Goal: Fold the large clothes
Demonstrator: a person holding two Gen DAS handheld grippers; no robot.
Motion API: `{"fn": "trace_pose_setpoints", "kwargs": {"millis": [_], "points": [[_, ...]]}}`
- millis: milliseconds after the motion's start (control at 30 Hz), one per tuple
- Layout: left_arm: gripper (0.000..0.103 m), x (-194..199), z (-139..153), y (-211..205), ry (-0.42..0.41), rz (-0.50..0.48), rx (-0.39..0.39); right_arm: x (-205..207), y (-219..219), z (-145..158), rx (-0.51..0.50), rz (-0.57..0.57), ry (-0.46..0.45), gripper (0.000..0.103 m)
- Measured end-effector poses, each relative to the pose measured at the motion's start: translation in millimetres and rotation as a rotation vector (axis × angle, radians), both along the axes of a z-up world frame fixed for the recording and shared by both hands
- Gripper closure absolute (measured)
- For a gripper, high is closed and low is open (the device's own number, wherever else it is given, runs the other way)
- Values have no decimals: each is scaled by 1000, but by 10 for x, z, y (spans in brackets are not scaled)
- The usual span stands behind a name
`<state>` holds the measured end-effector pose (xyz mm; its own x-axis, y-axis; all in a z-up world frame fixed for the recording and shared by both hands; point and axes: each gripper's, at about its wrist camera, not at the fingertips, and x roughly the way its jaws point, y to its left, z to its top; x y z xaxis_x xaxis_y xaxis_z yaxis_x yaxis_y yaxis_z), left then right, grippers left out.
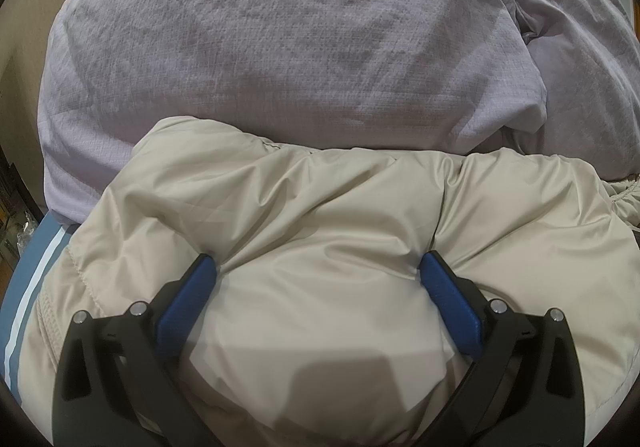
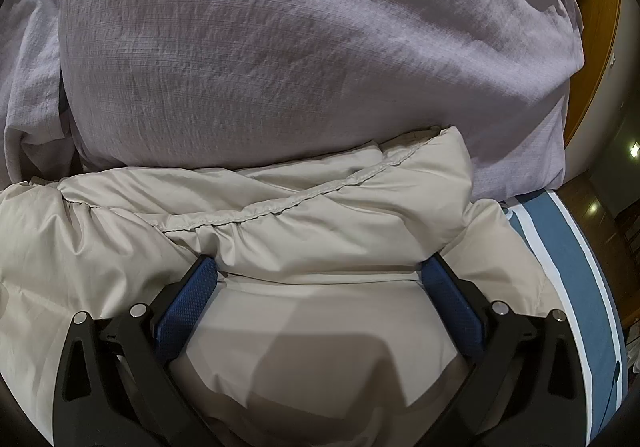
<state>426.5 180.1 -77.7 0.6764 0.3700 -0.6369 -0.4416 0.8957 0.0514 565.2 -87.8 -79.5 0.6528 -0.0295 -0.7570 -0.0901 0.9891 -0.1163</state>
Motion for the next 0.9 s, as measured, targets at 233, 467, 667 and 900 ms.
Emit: {"fn": "trace_pose_setpoints", "kwargs": {"millis": [233,467,667,900], "points": [[2,6,3,11,3,1,-1,6,-6,-5,-1,0,1,1],[2,-7,10,-13,0,0,-7,14,-42,-28,10,0,1,1],[2,-62,17,-7,-3,1,-23,35,-85,-55,40,0,9,1],[2,-737,311,-150,30,18,41,-473,-490,256,84,1,-22,1]]}}
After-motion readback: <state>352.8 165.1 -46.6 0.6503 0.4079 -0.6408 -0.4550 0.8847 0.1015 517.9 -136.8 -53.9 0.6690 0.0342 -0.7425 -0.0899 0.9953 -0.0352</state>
